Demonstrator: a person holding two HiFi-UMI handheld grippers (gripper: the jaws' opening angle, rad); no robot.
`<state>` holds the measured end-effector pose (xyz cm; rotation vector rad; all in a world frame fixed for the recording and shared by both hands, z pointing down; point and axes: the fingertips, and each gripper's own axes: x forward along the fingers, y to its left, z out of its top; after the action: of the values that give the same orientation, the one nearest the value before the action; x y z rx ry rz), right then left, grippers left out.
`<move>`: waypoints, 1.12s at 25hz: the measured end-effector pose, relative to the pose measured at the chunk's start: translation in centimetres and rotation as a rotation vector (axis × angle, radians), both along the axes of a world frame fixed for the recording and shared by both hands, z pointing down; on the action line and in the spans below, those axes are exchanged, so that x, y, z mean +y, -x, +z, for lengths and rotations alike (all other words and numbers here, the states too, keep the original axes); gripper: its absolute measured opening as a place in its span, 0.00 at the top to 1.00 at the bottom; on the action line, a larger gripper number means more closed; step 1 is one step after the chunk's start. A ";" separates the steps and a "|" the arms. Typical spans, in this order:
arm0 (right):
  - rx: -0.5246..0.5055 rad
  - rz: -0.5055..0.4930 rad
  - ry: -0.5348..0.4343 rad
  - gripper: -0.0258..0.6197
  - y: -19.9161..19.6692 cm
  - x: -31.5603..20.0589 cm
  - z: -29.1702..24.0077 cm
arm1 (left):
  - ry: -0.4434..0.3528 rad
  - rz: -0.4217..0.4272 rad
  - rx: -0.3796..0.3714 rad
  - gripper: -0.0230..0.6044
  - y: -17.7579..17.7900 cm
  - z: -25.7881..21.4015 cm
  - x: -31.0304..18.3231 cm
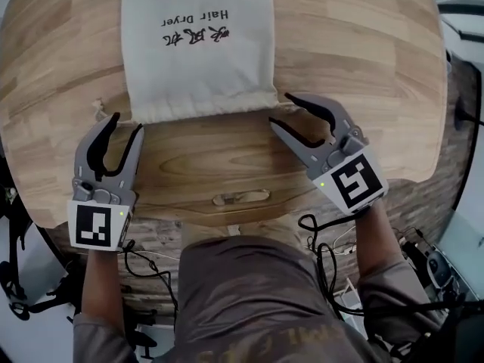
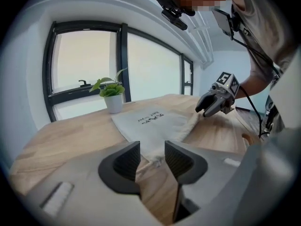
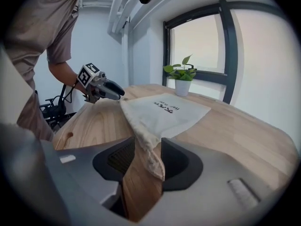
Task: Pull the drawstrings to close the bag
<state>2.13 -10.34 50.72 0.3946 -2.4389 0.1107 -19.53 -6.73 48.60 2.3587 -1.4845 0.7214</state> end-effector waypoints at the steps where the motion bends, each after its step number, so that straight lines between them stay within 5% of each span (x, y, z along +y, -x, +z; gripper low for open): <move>1: 0.020 -0.007 0.004 0.64 -0.3 0.0 0.6 | 0.009 0.009 -0.004 0.70 0.1 0.5 0.2; 16: 0.160 -0.059 0.097 0.72 -0.8 0.5 2.9 | 0.154 0.214 -0.088 0.70 0.4 4.3 1.1; 22: 0.201 -0.129 0.108 0.82 -0.8 0.0 3.1 | 0.258 0.296 -0.151 0.88 0.0 4.9 1.6; 28: 0.209 -0.077 0.101 0.83 -1.4 -0.3 3.2 | 0.291 0.268 -0.127 0.90 -0.2 5.5 1.7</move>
<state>3.54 -10.64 53.95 0.2538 -2.2290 0.1512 -19.33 -5.02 54.11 2.3397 -1.0302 1.0898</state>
